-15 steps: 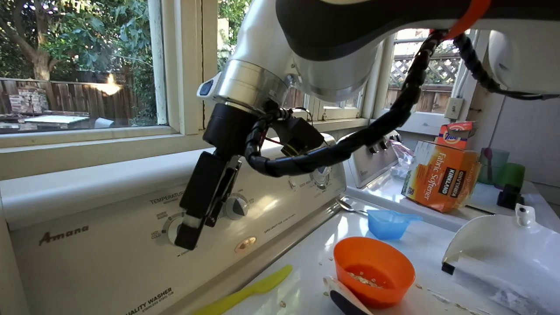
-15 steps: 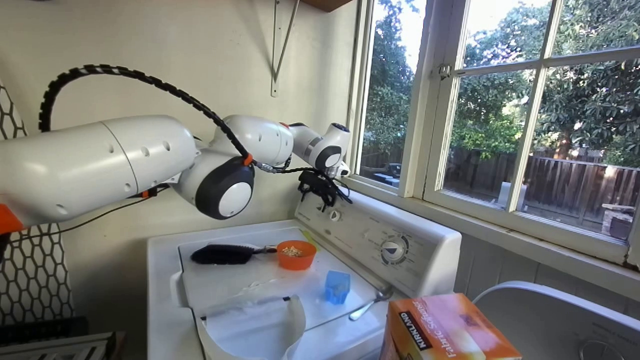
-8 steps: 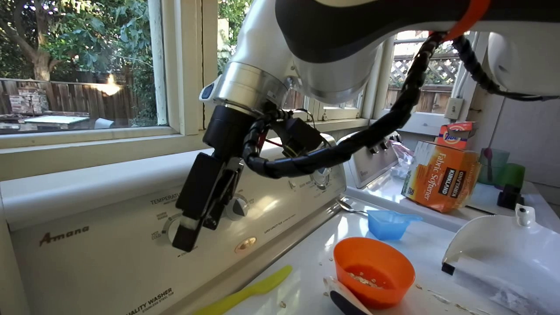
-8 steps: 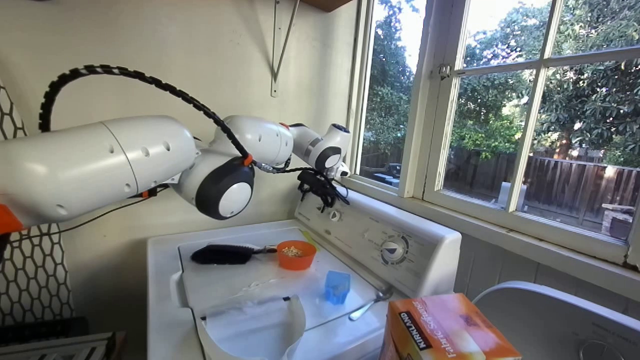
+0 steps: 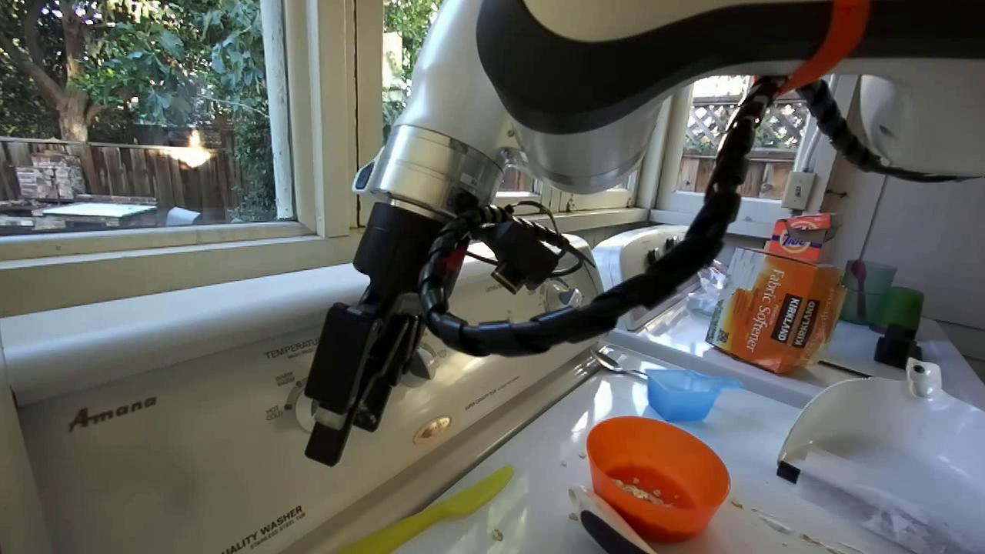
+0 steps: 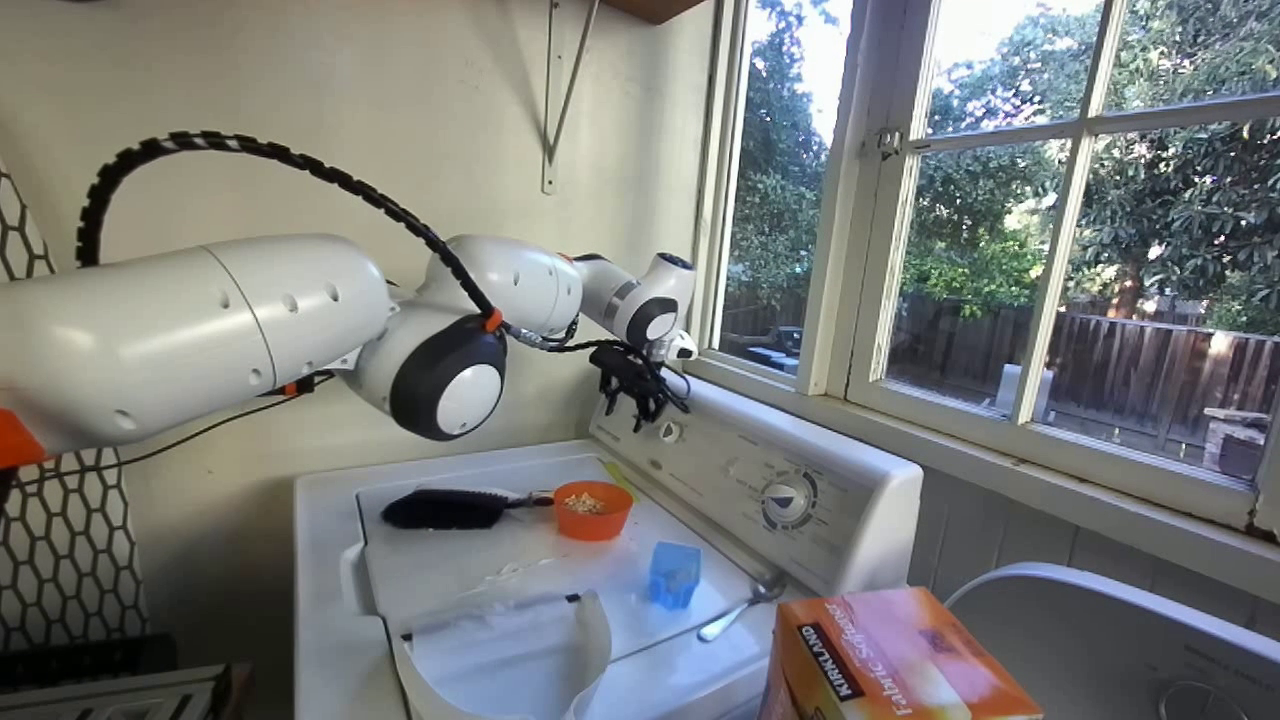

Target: Rotate the button of the device anticlockwise

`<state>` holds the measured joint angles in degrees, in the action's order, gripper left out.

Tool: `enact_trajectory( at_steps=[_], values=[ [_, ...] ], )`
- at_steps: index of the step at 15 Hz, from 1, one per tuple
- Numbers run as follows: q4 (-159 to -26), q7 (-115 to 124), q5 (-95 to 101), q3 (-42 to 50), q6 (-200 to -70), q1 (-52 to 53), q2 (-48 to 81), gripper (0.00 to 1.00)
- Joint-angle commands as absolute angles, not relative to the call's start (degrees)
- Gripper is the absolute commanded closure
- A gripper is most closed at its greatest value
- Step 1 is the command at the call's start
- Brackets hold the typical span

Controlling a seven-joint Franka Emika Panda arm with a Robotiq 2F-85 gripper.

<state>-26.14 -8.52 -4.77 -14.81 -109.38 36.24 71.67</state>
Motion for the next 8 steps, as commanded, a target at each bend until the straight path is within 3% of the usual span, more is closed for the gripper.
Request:
enact_trajectory(
  at_steps=[1, 5, 8],
  values=[
    [-24.72, -6.03, -4.62, -13.13, -111.65, 37.44, 72.75, 0.17],
    [-24.80, -5.13, -4.24, -12.26, -113.66, 38.07, 72.71, 0.06],
    [-25.14, -4.44, -4.05, -11.63, -114.27, 38.36, 72.49, 0.16]
  ],
)
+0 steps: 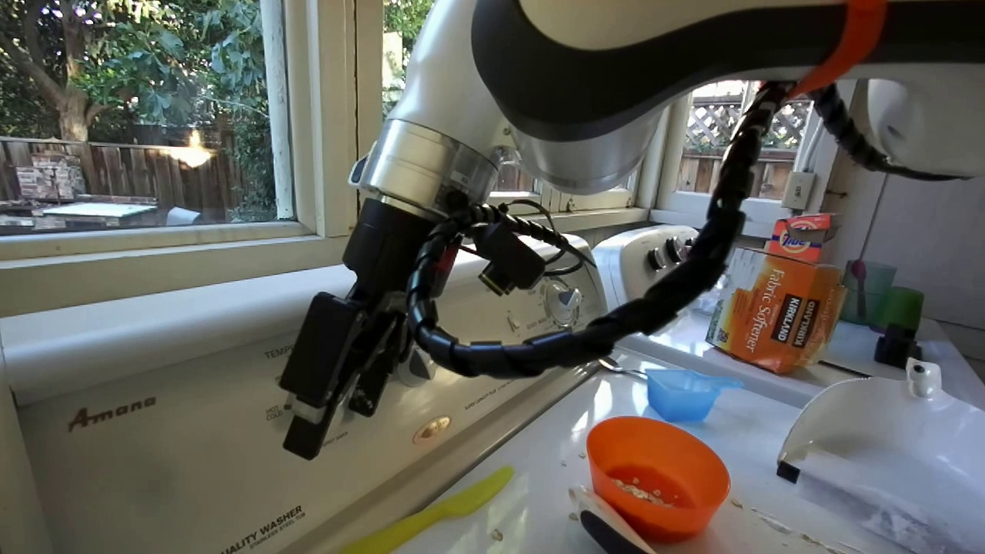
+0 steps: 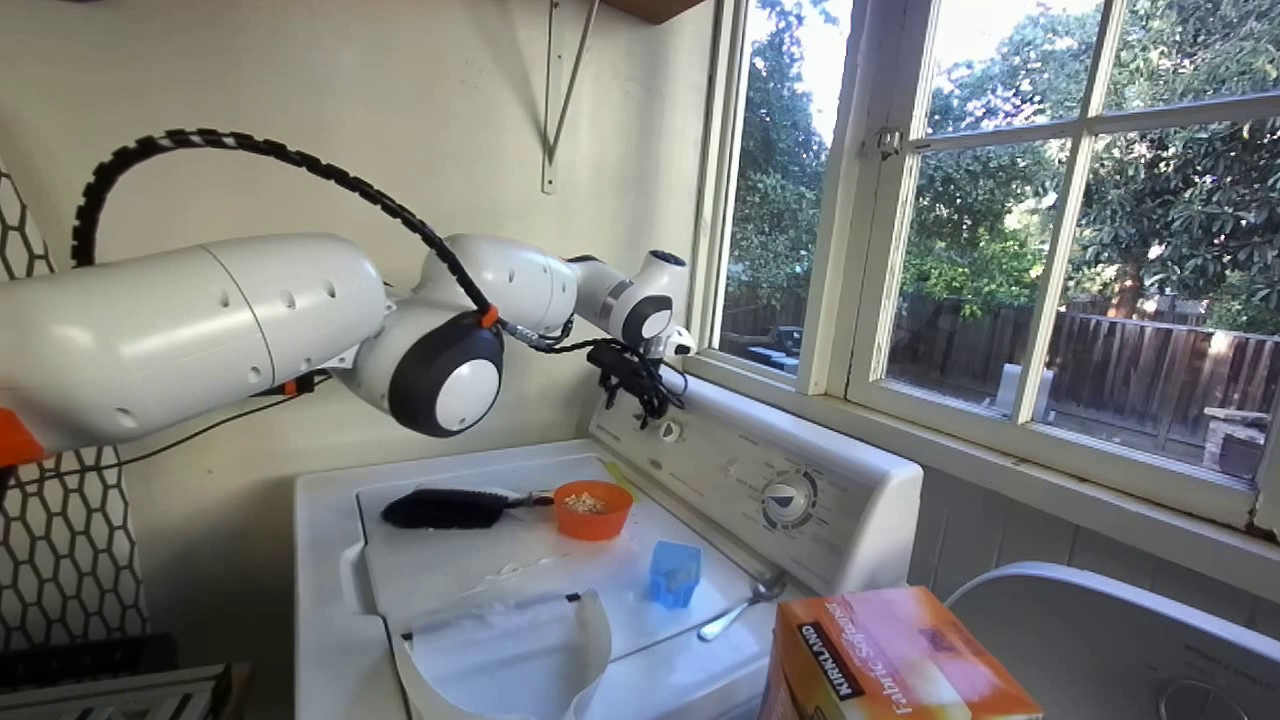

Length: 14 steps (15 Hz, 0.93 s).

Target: Rotate the button of the device anticlockwise

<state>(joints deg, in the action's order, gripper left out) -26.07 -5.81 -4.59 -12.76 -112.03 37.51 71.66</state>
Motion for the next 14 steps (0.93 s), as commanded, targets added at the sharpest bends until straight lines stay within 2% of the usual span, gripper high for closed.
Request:
enact_trajectory(
  at_steps=[1, 3, 4, 5, 8, 10, 14],
  values=[
    [-25.16, -4.33, -3.99, -11.45, -114.32, 38.42, 72.46, 0.17],
    [-25.16, -4.25, -3.96, -11.23, -114.41, 38.50, 72.44, 0.17],
    [-25.20, -4.20, -3.96, -11.16, -114.44, 38.54, 72.41, 0.20],
    [-25.24, -4.14, -3.94, -11.07, -114.46, 38.58, 72.38, 0.26],
    [-25.57, -3.89, -3.54, -10.48, -114.87, 38.57, 72.16, 0.51],
    [-25.59, -3.70, -3.31, -9.96, -114.93, 38.54, 72.13, 0.57],
    [-25.60, -3.61, -3.28, -9.75, -114.86, 38.64, 72.10, 0.52]
  ],
)
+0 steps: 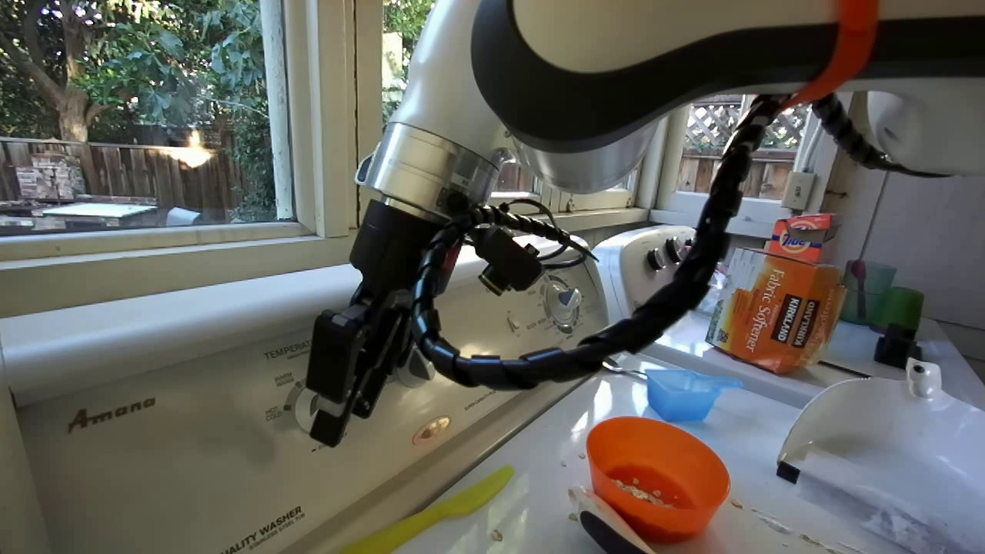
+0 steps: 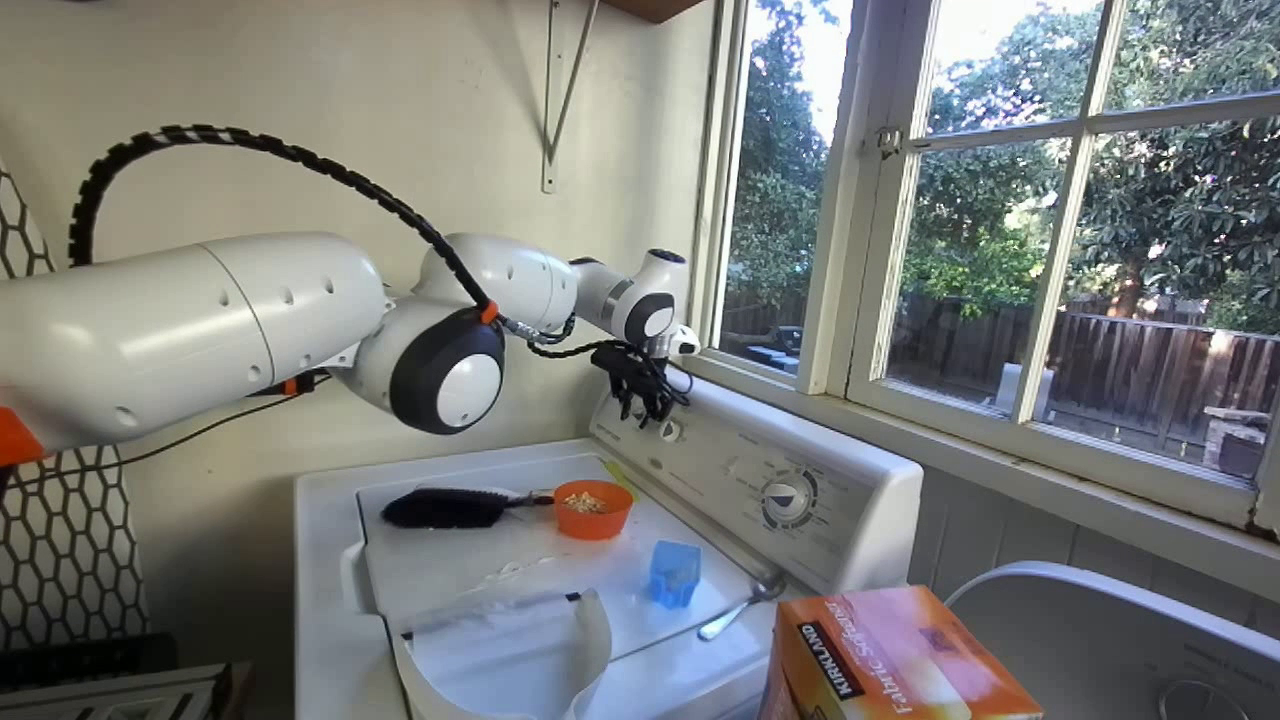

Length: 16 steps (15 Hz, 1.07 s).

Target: Rotate the button of the device anticlockwise

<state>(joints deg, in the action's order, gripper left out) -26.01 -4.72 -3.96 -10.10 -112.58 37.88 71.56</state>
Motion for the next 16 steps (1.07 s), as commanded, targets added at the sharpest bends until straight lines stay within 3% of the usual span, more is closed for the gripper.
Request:
enact_trajectory(
  at_steps=[1, 6, 7, 8, 13, 14, 16],
  values=[
    [-25.60, -3.67, -3.30, -9.77, -114.82, 38.62, 72.09, 0.55],
    [-25.60, -4.15, -2.85, -9.63, -114.47, 39.03, 71.72, 0.72],
    [-25.61, -4.26, -2.71, -9.55, -114.43, 39.23, 71.60, 0.55],
    [-25.59, -4.37, -2.59, -9.55, -114.50, 39.29, 71.64, 0.44],
    [-25.44, -4.43, -2.53, -9.52, -114.87, 40.18, 71.56, 0.07],
    [-25.30, -4.34, -2.50, -9.44, -115.31, 40.34, 71.68, 0.01],
    [-25.10, -3.48, -2.27, -9.04, -115.91, 40.71, 71.79, 0.00]
  ],
)
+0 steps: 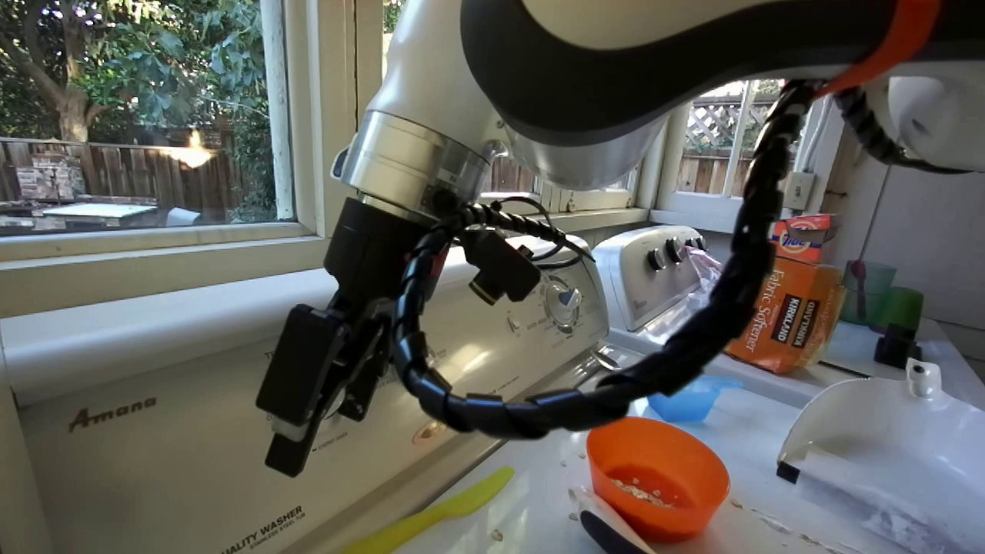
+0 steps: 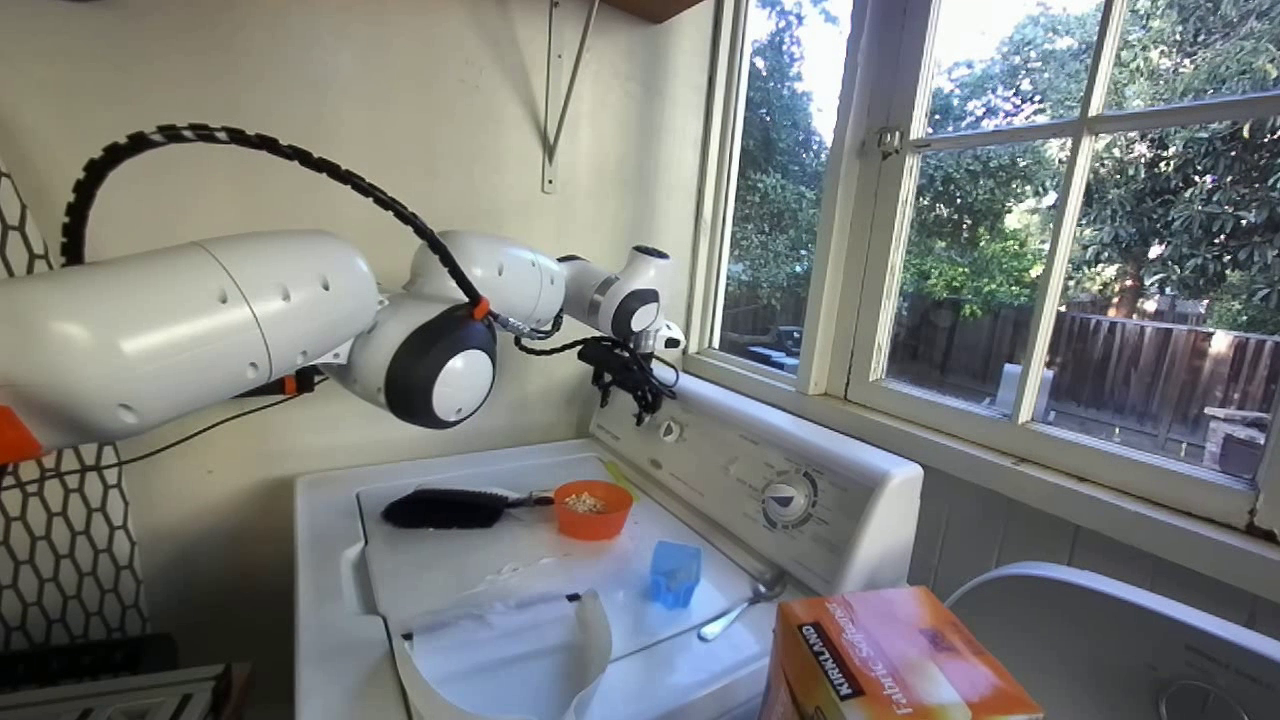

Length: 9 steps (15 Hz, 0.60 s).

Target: Rotate the button of the device anticlockwise

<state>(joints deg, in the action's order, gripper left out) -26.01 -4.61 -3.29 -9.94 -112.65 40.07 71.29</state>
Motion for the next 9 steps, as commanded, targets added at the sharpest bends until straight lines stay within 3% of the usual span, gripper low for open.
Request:
enact_trajectory(
  at_steps=[1, 8, 9],
  values=[
    [-24.93, -3.05, -2.24, -8.92, -116.29, 40.88, 71.96, 0.00],
    [-24.53, 0.33, -1.68, -7.52, -118.16, 41.69, 72.23, 0.00],
    [-24.50, 0.69, -1.48, -7.22, -118.26, 41.86, 72.20, 0.06]
  ],
)
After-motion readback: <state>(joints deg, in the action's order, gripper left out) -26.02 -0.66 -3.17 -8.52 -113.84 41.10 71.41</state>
